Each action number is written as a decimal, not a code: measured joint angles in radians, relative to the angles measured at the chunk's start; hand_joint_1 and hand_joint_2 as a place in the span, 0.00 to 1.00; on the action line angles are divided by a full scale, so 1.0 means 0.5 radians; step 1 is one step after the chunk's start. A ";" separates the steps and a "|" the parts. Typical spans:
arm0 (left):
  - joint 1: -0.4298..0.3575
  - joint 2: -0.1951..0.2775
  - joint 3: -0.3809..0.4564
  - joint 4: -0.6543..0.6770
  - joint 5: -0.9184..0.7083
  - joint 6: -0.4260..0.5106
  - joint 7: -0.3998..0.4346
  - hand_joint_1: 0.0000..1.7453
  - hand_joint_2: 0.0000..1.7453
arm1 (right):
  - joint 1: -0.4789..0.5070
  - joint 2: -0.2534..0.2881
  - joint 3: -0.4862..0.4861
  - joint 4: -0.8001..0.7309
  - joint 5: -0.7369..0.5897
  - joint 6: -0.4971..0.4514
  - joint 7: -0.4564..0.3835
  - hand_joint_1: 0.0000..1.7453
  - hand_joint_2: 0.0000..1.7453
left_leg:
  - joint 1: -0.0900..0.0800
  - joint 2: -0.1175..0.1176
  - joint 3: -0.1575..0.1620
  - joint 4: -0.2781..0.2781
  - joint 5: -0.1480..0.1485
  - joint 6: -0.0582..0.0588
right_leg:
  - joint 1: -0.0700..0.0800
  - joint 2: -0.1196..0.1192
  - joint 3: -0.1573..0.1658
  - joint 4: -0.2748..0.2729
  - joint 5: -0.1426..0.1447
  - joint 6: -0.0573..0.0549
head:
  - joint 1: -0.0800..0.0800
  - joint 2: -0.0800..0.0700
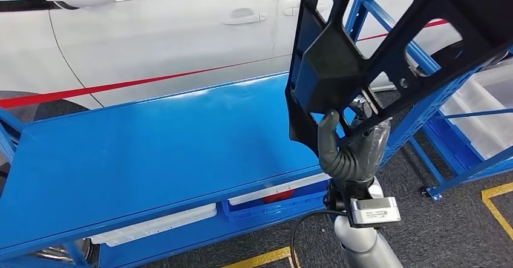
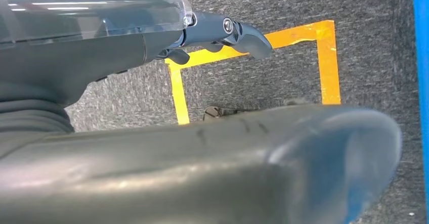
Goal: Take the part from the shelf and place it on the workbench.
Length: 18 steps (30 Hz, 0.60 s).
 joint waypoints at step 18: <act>0.000 0.073 0.043 0.000 0.132 0.068 -0.010 0.00 1.00 | 0.633 -0.234 -0.191 -0.173 -0.740 0.323 -0.489 1.00 1.00 | -0.041 -0.006 -0.001 0.020 -0.009 0.023 | 0.041 -0.009 0.062 -0.099 0.010 -0.078 | -0.001 0.000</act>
